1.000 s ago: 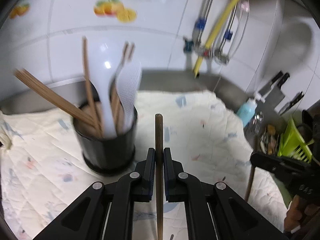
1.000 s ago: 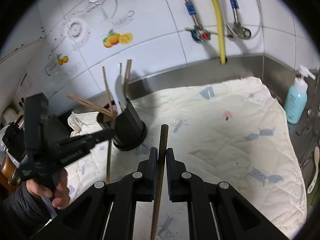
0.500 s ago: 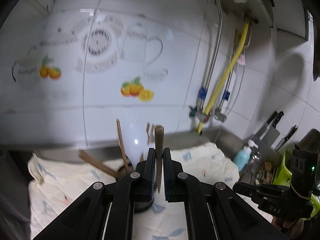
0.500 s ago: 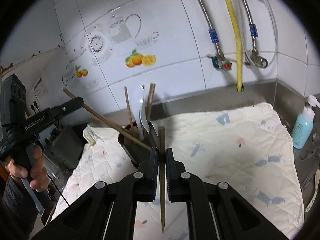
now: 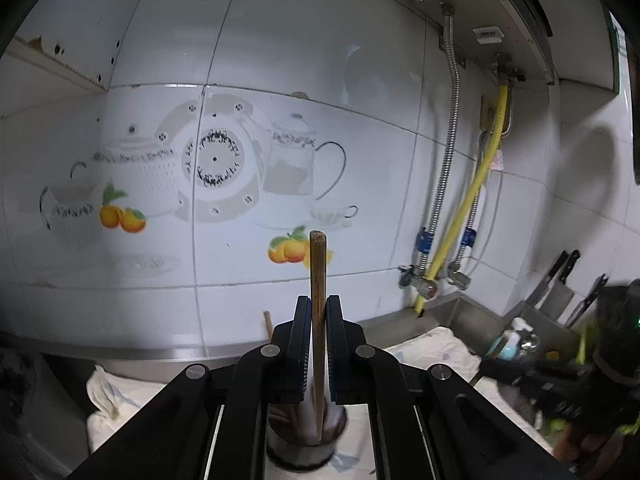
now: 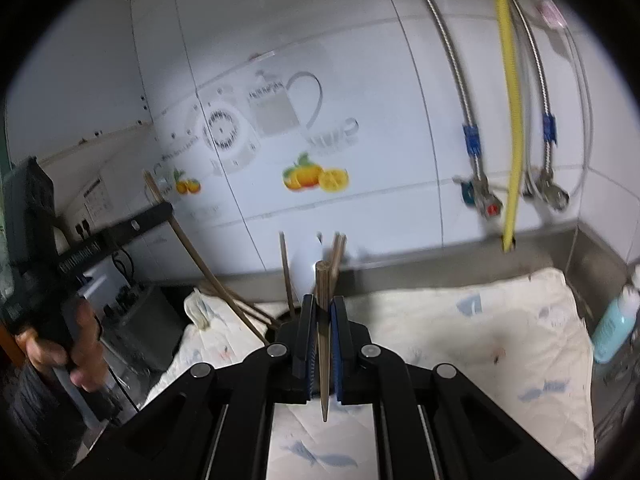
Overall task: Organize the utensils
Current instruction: 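Lift both held chopsticks upright above the black pot, then lower the chopsticks into the pot and open both tools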
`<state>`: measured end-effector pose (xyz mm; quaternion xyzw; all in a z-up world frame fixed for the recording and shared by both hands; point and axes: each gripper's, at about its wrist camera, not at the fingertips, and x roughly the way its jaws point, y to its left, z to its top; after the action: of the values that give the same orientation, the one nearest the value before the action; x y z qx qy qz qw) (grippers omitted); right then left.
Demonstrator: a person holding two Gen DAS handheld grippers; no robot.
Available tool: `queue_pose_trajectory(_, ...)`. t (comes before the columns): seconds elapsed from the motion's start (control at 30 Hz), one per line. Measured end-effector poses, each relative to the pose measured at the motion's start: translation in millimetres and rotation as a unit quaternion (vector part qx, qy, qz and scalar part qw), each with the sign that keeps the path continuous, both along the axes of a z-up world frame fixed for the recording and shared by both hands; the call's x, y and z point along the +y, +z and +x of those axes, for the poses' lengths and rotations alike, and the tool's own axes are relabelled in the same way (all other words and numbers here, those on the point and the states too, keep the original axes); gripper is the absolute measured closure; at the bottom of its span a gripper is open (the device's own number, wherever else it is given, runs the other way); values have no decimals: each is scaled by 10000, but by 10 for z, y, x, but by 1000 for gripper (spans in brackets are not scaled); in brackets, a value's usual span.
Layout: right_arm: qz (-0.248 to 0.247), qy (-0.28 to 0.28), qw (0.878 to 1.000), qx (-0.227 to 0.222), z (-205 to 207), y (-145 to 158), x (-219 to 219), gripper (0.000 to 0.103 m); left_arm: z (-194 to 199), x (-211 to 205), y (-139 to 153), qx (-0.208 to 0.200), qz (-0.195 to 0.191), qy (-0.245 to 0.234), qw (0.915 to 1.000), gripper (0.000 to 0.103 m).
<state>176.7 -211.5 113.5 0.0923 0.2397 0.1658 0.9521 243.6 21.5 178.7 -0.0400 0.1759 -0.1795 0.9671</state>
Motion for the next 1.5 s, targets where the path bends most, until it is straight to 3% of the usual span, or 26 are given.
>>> queue_pose_trajectory(0.23,-99,112,9987,-489,101,383,153,94,275,24,-277,316,42,153,9994,96)
queue_pose_trajectory(0.4,-162,198,9977,-628,279,430,287,94,444,98,-539,623,66,233,9978,96)
queue_pose_trajectory(0.63,-226,235,9981,-531,498,253,445,94,591,149,-780,909,120,244,9955,96)
queue_pose_trajectory(1.1,-282,366,9985,277,756,-236,546,94,724,185,-944,1318,60,218,9910,94)
queue_pose_trajectory(1.2,-326,342,9982,372,785,-280,528,93,727,184,-944,1351,67,243,9905,85)
queue_pose_trajectory(1.27,-350,322,9981,390,791,-296,512,81,722,189,-934,1329,54,316,9906,60)
queue_pose_trajectory(1.37,-362,271,9984,351,784,-301,477,58,697,193,-892,1230,43,394,9916,57)
queue_pose_trajectory(1.5,-394,260,9983,341,761,-292,452,57,665,177,-847,1207,58,388,9919,57)
